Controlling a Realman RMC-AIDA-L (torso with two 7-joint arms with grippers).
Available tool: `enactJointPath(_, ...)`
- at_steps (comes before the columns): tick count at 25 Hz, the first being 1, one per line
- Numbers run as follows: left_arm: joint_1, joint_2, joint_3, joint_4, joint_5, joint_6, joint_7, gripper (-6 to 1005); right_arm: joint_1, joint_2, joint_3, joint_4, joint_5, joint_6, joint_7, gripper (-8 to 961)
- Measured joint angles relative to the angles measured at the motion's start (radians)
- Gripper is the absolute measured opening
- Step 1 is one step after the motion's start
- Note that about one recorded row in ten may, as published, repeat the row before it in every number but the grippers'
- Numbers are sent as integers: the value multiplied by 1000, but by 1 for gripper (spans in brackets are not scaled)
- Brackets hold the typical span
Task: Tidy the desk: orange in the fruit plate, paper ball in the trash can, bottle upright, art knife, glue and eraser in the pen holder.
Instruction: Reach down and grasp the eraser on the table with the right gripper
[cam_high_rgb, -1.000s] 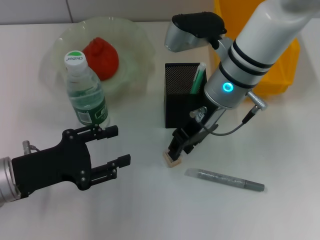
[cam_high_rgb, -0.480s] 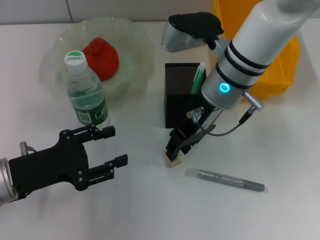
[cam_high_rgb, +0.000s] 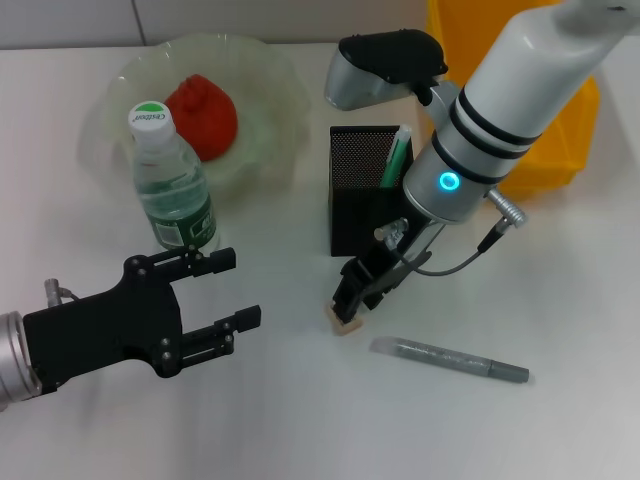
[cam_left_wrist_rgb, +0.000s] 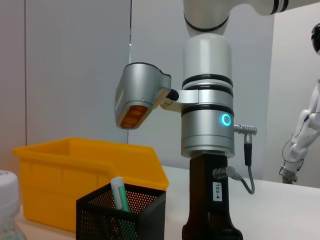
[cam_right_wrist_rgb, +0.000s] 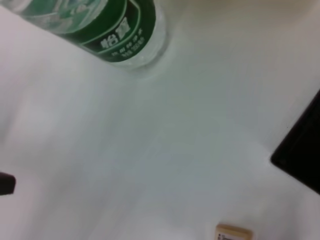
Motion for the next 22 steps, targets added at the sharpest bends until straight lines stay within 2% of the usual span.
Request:
enactJointPath(9, 1, 0, 0, 0, -2, 0, 1, 659, -24, 0, -19, -16, 21, 2, -1, 401)
enactJointPath(22, 1, -2, -24, 0, -8, 5, 1, 658, -122, -7, -19, -191, 15, -13, -3, 402)
